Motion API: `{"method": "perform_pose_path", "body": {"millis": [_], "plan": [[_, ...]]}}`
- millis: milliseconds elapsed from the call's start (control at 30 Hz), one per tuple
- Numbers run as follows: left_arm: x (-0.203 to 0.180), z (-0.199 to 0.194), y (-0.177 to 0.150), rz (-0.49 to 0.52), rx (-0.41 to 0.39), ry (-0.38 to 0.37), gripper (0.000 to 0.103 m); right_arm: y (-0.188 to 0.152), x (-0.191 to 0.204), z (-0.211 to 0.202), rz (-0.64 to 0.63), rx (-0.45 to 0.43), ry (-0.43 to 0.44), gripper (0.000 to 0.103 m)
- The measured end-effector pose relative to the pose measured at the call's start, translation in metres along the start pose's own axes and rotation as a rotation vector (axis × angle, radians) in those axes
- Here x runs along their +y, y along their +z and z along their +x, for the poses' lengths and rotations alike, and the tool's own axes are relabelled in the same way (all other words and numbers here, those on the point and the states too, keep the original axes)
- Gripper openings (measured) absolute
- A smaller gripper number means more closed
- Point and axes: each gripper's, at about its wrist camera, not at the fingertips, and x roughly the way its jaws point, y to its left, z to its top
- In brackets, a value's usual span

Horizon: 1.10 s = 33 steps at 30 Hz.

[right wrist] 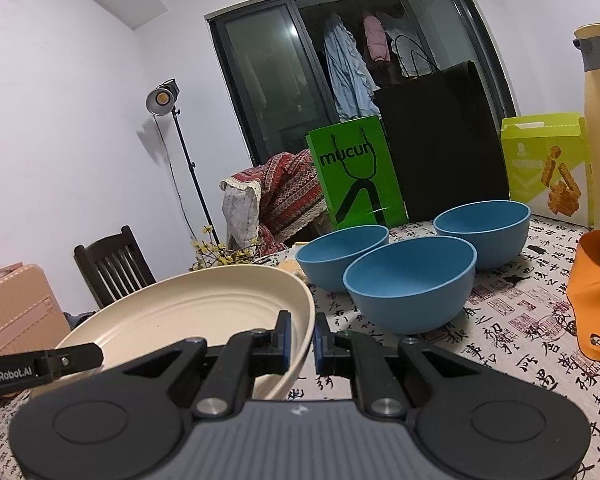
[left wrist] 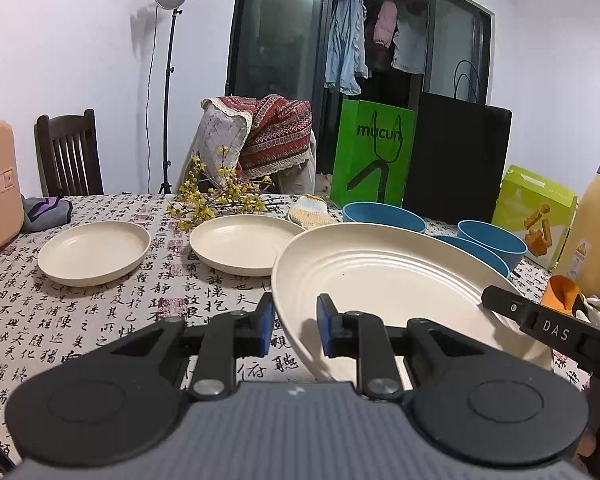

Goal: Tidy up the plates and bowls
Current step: 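Swing the held cream plate past the blue bowls and lower it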

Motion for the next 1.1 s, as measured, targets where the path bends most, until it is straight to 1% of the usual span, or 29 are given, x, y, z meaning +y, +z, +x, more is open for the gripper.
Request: {"method": "perform_pose_path", "body": {"millis": [500,1100], "plan": [[-0.007,0.009,-0.011,0.014,0.036,-0.010,0.022,-0.010,-0.014,-0.002,0.011,0.023,-0.020,0.011],[-0.014,0.021,-0.028,0.031,0.102,-0.013,0.022,-0.027,-0.029,0.003,0.026,0.070,-0.042,0.011]]}}
